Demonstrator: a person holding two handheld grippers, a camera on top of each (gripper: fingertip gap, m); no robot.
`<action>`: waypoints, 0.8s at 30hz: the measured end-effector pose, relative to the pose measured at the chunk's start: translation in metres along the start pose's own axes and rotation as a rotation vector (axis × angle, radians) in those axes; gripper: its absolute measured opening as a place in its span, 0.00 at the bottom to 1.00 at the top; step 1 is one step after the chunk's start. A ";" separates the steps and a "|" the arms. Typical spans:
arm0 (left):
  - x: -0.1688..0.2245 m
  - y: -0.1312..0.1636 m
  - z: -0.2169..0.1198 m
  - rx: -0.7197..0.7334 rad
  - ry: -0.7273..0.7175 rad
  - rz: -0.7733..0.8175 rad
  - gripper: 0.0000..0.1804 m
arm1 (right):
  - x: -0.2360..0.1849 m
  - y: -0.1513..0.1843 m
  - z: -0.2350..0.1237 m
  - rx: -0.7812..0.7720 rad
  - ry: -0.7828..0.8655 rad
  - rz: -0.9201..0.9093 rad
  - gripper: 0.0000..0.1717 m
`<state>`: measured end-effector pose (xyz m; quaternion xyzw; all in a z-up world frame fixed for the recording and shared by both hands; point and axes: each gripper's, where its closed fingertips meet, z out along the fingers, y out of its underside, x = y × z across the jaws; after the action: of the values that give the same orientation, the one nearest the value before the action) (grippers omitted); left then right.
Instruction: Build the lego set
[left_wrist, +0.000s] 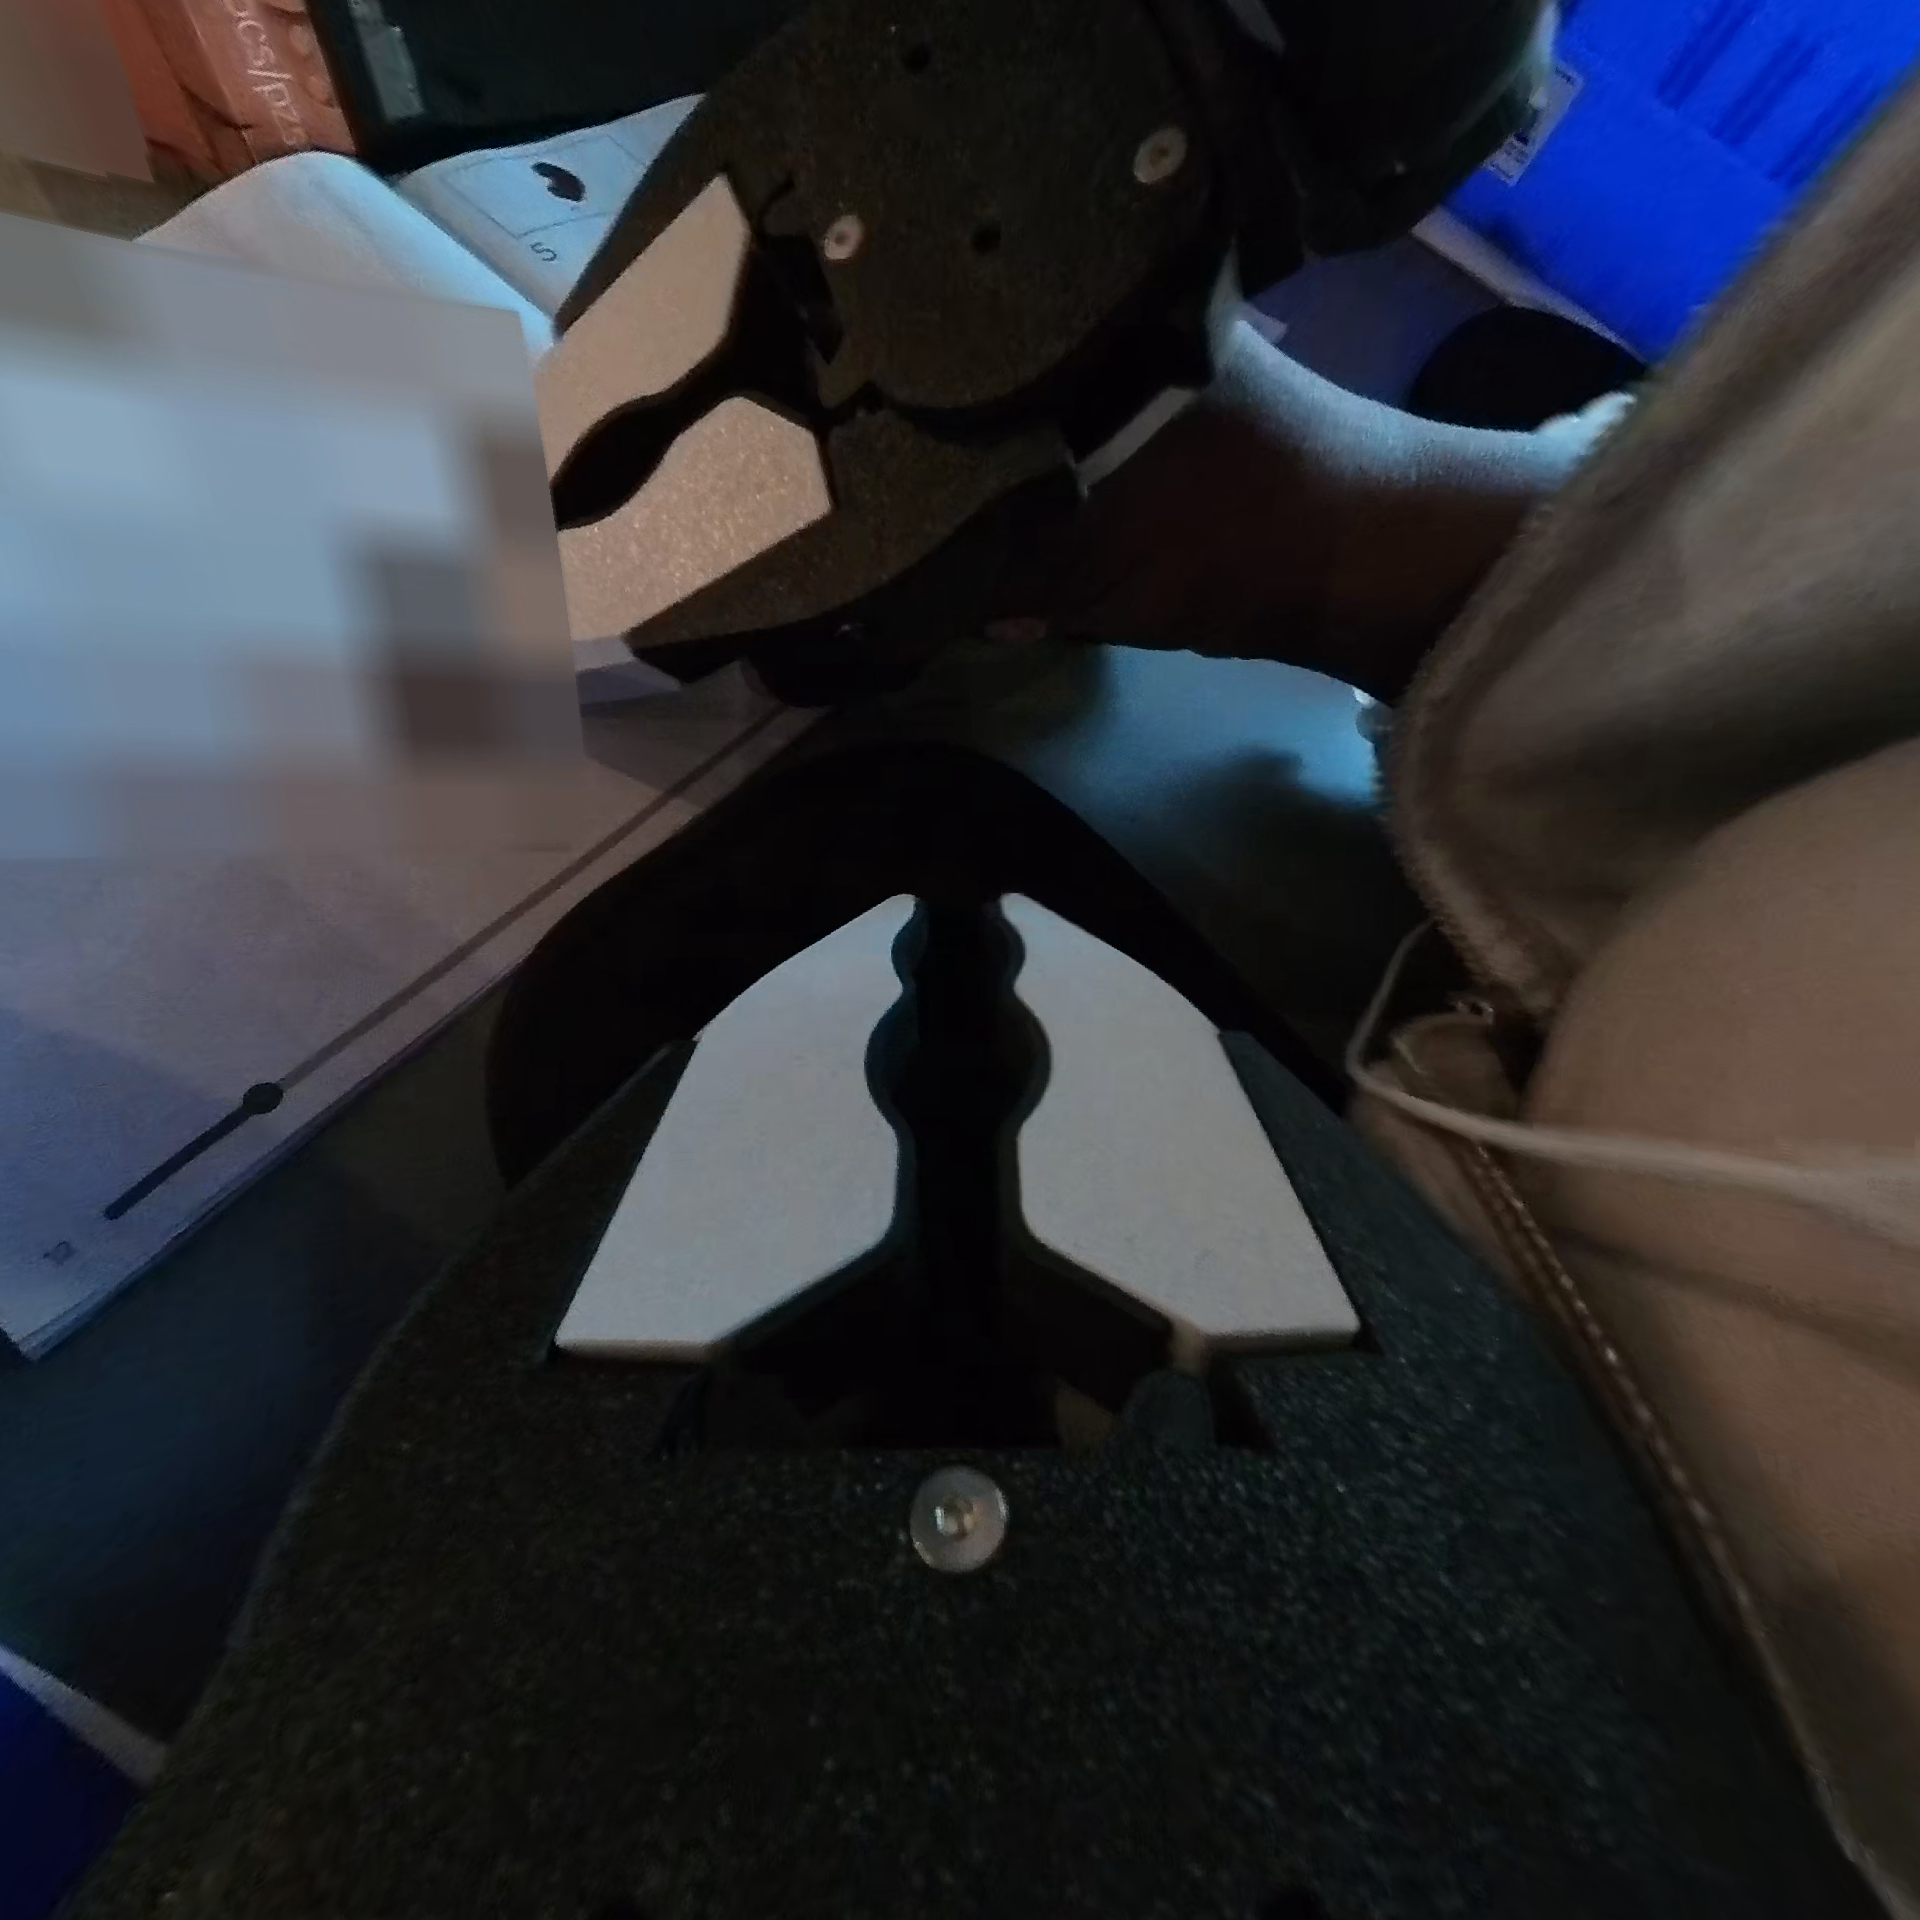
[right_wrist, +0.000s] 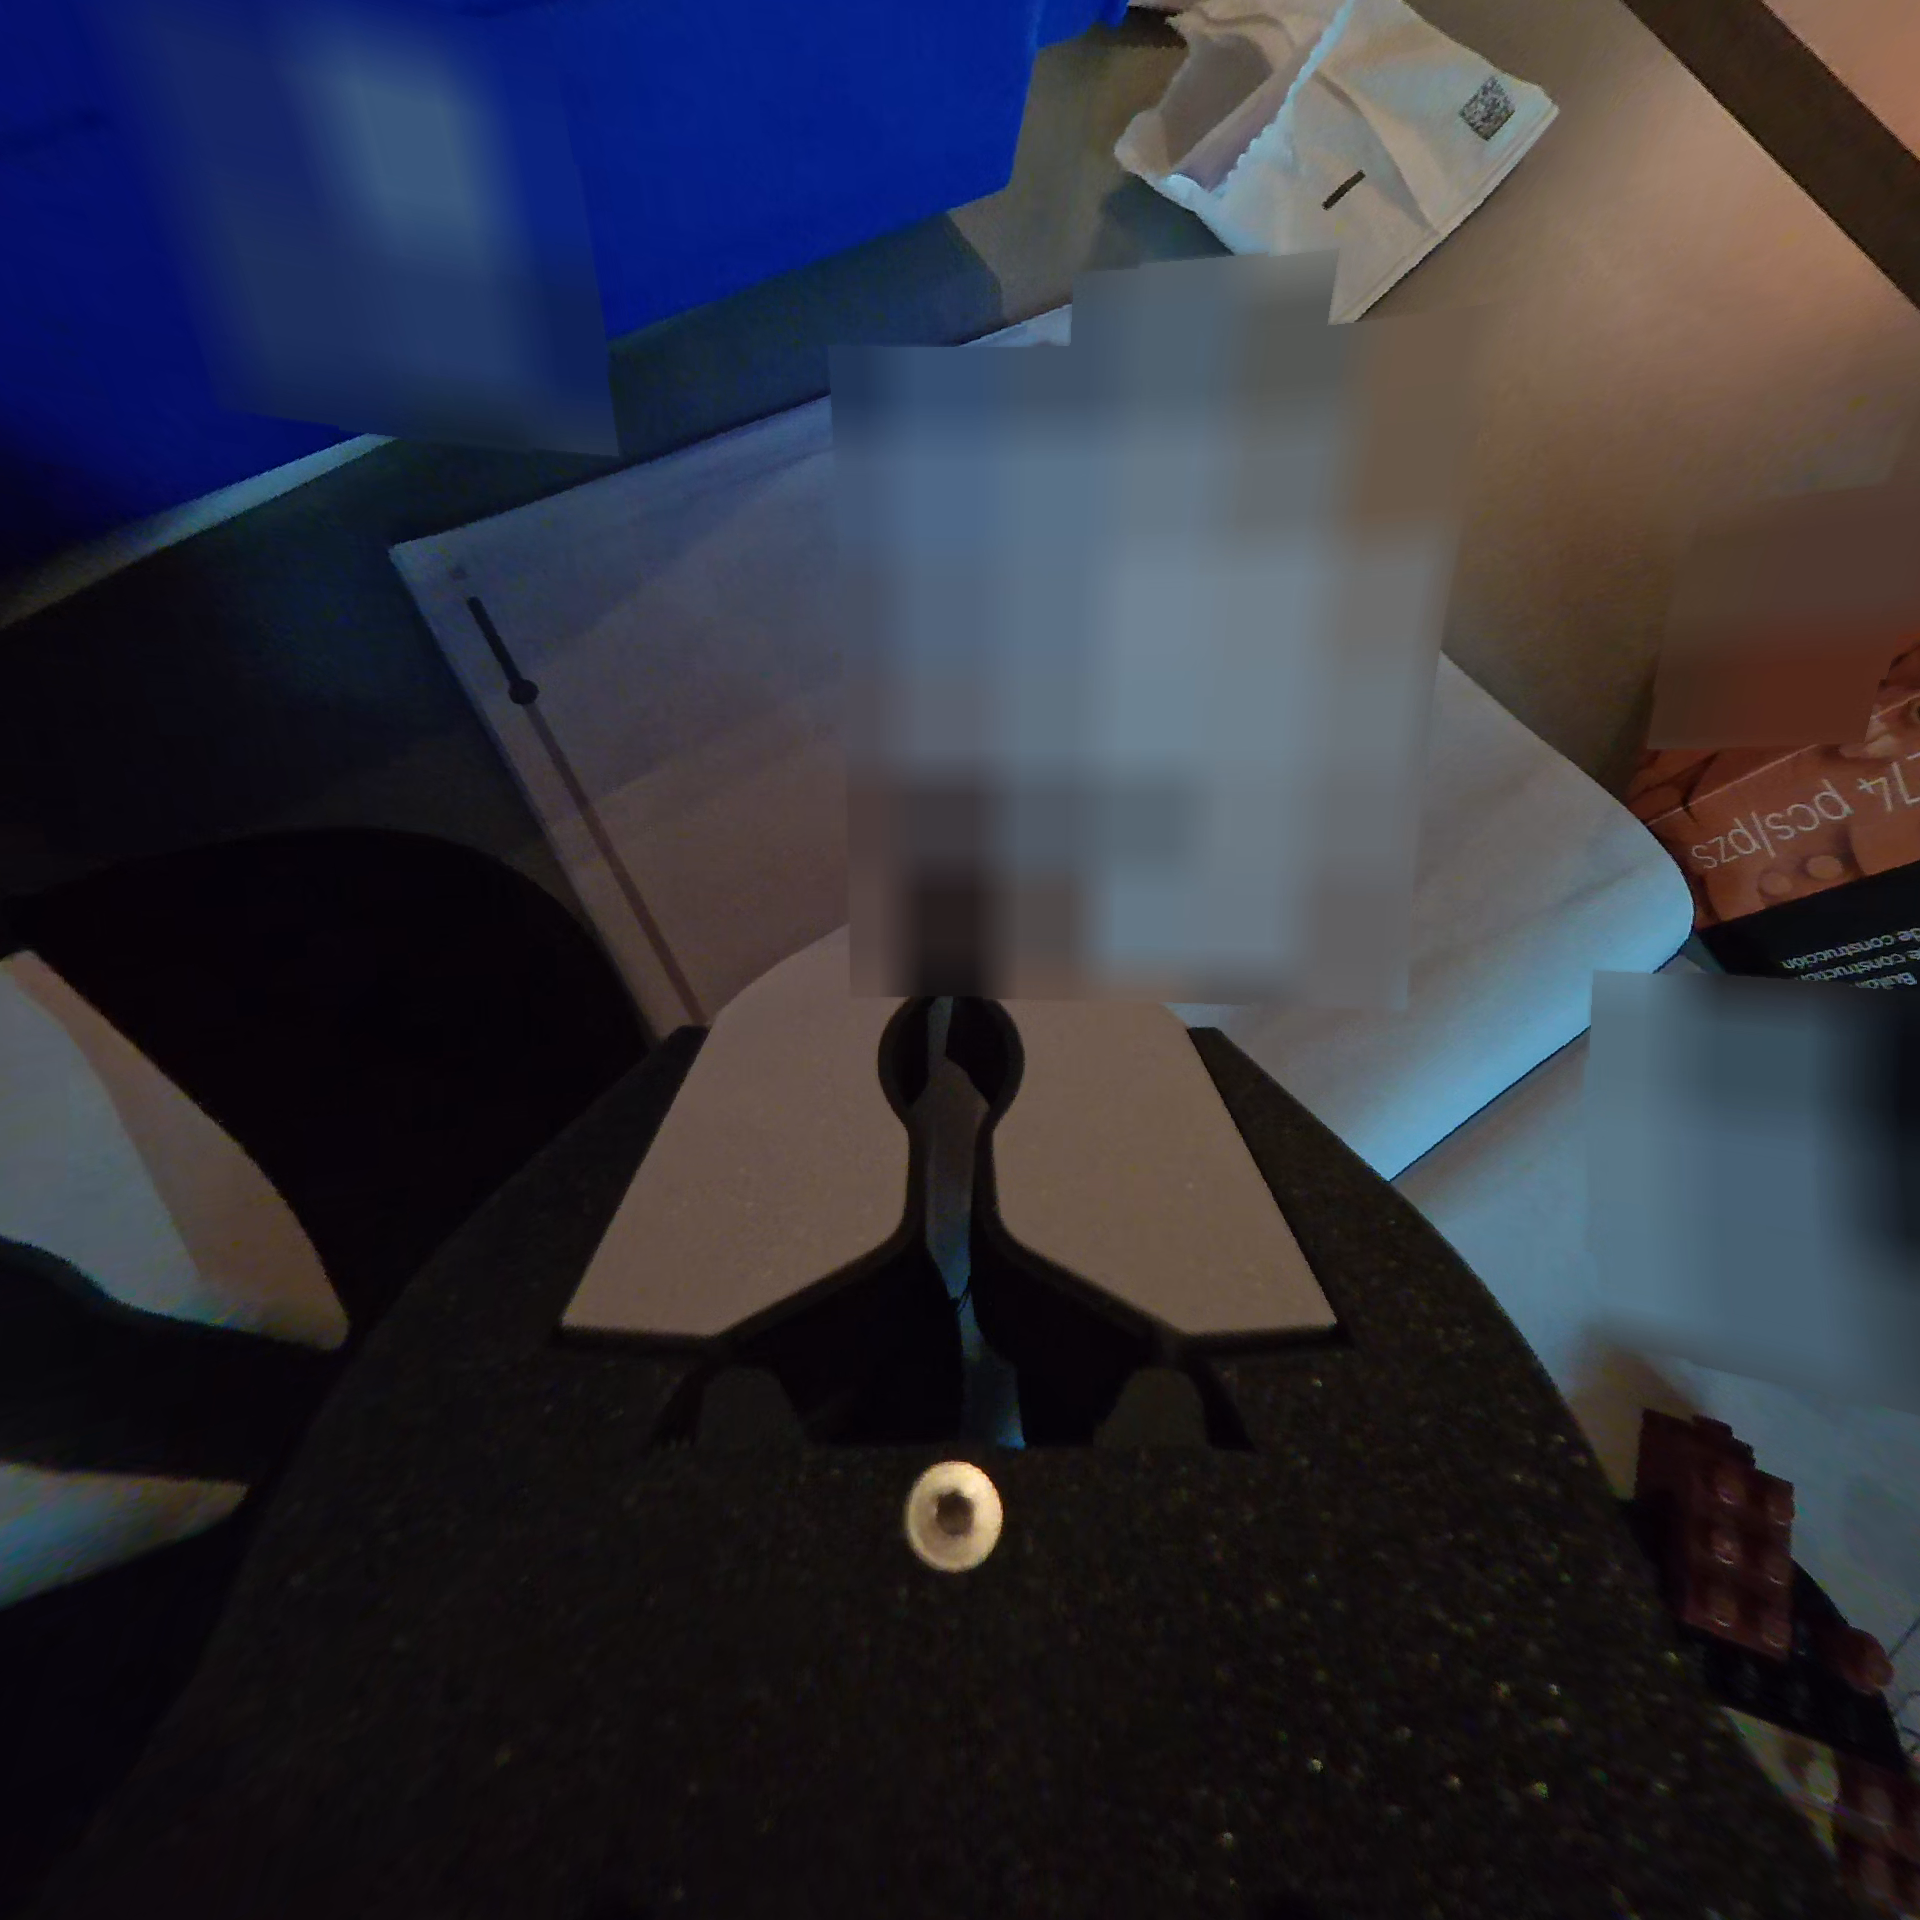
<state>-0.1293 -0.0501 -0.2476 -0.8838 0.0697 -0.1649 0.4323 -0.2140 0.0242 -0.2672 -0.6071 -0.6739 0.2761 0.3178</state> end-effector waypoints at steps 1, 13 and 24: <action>0.001 0.000 0.000 -0.002 0.005 0.005 0.06 | 0.000 0.000 0.000 0.000 0.000 0.000 0.00; 0.001 0.001 0.000 0.000 0.018 -0.010 0.07 | 0.000 0.000 0.000 0.000 0.016 -0.019 0.00; 0.003 0.000 -0.001 0.010 0.025 -0.003 0.10 | 0.000 0.000 0.000 0.000 -0.013 0.014 0.00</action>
<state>-0.1268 -0.0512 -0.2464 -0.8796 0.0730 -0.1771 0.4354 -0.2139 0.0237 -0.2672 -0.6098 -0.6719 0.2824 0.3114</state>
